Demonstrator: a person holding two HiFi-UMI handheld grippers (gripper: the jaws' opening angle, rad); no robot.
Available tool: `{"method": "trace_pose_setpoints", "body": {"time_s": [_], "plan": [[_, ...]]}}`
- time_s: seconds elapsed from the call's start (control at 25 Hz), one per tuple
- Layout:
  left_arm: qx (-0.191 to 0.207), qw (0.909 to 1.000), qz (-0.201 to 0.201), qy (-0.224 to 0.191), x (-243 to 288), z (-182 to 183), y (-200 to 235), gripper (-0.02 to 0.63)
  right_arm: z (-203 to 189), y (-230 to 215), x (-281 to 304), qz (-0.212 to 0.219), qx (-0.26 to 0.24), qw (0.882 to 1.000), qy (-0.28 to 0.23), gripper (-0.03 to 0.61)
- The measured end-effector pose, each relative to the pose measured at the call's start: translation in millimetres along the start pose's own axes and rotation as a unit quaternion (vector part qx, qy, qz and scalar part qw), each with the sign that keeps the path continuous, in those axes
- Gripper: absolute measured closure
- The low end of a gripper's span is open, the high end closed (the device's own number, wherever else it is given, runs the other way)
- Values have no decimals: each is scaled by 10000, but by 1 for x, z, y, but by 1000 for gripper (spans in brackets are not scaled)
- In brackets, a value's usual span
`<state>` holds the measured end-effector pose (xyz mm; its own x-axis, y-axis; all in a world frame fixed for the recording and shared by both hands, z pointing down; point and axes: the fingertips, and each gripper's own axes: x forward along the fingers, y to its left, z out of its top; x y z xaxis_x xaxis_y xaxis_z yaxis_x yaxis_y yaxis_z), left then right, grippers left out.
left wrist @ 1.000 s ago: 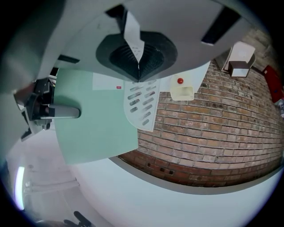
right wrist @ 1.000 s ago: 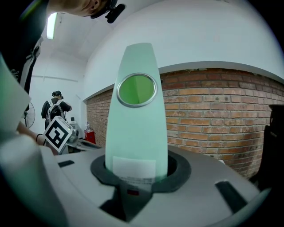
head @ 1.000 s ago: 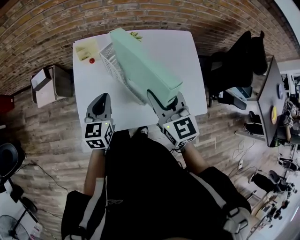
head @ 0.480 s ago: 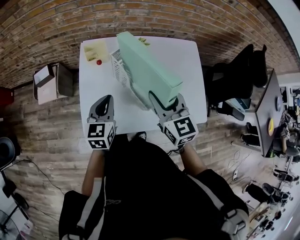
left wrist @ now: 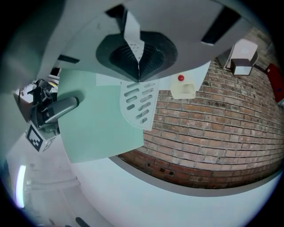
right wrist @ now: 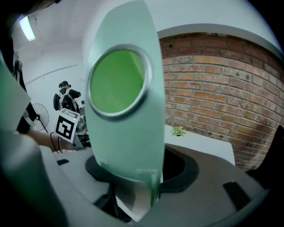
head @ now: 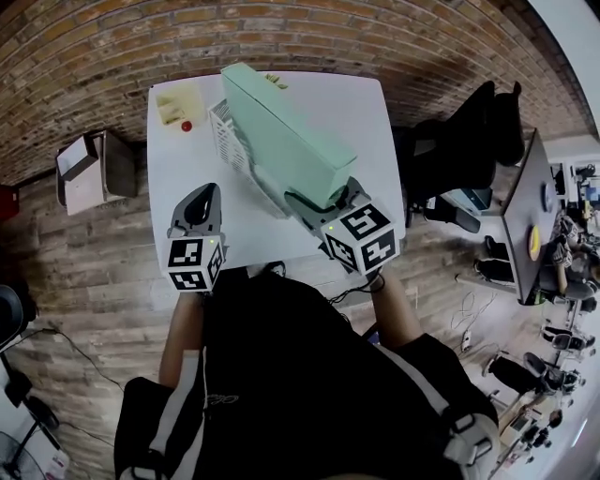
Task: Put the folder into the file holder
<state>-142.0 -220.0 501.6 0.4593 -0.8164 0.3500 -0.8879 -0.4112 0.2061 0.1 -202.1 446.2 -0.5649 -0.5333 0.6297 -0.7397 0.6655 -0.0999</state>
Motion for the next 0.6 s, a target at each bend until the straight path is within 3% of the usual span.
{"method": "trace_pose_setpoints", "body": {"time_s": [0.12,0.2,0.32,0.44,0.6], "plan": [[-6,10000,-63,18,3,-1,-5,591,-2,5,-2,191,21,9993,328,301],[-23,9999,-93,40,4,-3,-8,591,-4,2,-4,72,-90,9985,530,295],[-31,9999,-94,70,4,-6,-9,591,-3,-6,-9,-308,-254,9975,581,370],[-45,9999,-83,85,3,-7,-9,591,-1,-10,-14,-484,-322,9966,577,373],[-71,9999,-55,126,3,-11,-7,591,-1,-10,-14,-403,-277,9975,509,377]]}}
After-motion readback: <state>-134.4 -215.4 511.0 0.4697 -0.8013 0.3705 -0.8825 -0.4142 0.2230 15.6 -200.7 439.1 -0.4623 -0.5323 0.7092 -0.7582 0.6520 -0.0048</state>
